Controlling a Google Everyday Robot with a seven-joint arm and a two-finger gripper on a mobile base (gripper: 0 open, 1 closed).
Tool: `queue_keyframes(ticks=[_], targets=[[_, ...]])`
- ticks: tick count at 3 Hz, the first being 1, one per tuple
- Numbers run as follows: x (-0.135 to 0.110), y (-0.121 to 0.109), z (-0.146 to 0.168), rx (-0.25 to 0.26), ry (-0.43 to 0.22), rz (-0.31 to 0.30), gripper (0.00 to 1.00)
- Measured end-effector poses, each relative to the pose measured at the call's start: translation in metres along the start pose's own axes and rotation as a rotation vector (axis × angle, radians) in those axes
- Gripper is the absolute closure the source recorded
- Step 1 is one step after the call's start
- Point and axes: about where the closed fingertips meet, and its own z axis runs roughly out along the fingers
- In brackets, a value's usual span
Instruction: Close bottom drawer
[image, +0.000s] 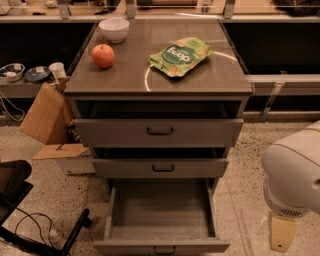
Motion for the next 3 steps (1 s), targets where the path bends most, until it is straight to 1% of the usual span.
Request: queue_keyframes(ticks=[1,2,3], targets=[[-0.001,-0.001,-0.001,0.001,-0.002,-0.001,0.0],[-0.015,0.02,0.047,-0.067,-0.017,-0.015,0.0],[-0.04,0.069,0.129,-0.136,-0.085,-0.061,0.0]])
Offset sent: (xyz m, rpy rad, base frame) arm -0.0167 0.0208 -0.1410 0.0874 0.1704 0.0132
